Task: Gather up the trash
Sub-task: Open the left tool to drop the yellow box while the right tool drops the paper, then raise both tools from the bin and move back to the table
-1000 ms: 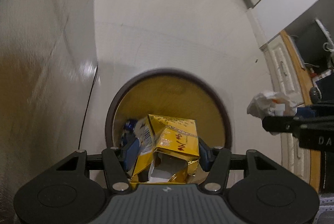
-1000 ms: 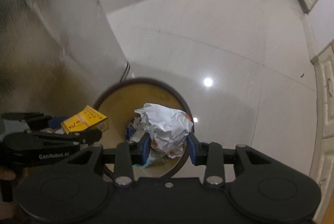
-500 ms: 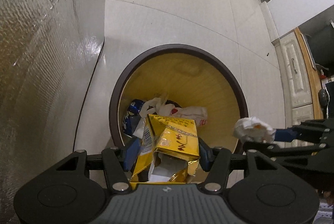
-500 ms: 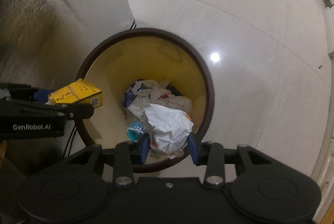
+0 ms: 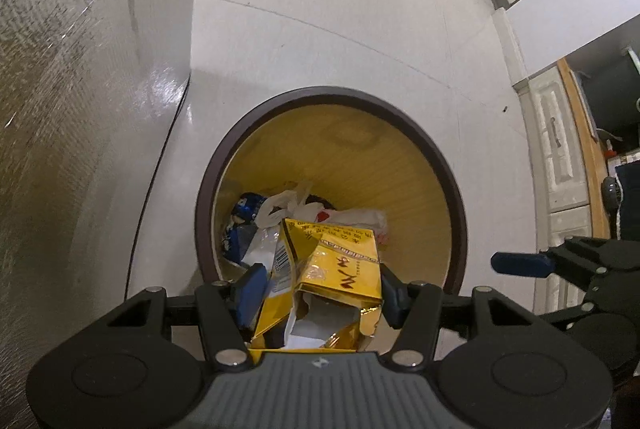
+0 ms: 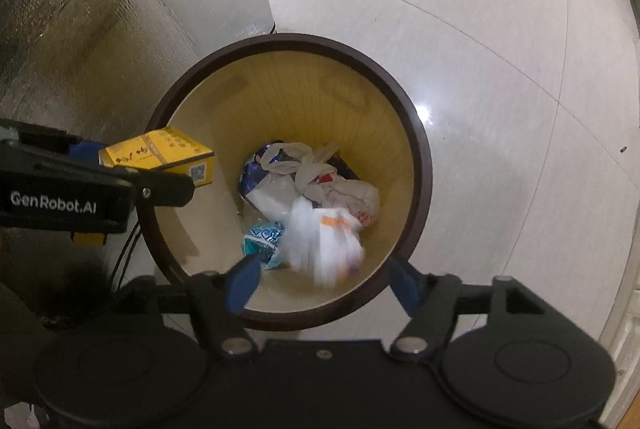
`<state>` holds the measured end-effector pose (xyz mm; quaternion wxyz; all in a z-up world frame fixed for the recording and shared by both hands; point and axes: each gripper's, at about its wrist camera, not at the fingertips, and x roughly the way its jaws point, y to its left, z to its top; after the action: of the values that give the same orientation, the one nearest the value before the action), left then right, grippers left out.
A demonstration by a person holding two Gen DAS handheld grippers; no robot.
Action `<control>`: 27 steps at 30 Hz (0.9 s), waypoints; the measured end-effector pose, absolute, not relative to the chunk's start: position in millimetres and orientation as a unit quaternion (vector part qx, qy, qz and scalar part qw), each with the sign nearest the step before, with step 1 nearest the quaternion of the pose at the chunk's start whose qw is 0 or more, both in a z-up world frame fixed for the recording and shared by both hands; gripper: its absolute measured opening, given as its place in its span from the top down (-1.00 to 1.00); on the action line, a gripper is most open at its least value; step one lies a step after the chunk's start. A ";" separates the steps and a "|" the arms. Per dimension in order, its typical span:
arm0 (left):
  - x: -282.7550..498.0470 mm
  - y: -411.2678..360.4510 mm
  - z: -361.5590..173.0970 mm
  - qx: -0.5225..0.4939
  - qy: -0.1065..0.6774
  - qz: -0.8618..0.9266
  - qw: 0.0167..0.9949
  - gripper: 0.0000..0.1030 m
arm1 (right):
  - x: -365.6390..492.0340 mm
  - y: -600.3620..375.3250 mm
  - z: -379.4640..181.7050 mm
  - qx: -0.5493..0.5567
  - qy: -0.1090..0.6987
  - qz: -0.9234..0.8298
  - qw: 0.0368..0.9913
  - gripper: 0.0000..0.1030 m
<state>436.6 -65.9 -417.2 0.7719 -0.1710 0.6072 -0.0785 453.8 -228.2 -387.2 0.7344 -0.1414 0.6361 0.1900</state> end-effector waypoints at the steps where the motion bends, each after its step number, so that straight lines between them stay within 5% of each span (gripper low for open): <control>1: 436.9 -66.8 -416.3 -0.174 0.604 -0.082 0.773 -0.14 | 453.5 -229.1 -387.9 -0.141 0.637 0.191 0.734 -0.43; 5: 437.3 -69.6 -414.2 -0.180 0.599 -0.088 0.775 -0.17 | 451.8 -232.0 -393.1 -0.144 0.643 0.199 0.726 -0.54; 8: 438.0 -69.8 -417.1 -0.175 0.608 -0.075 0.771 -0.39 | 449.8 -235.1 -395.5 -0.147 0.649 0.197 0.720 -0.58; 27: 438.8 -75.3 -427.6 -0.099 0.652 -0.047 0.750 -0.67 | 449.0 -239.6 -398.3 -0.125 0.656 0.200 0.717 -0.82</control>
<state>438.8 -75.3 -427.6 0.7504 -0.0992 0.6518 -0.0469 449.0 -239.6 -398.3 0.7172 -0.1246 0.6557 0.2004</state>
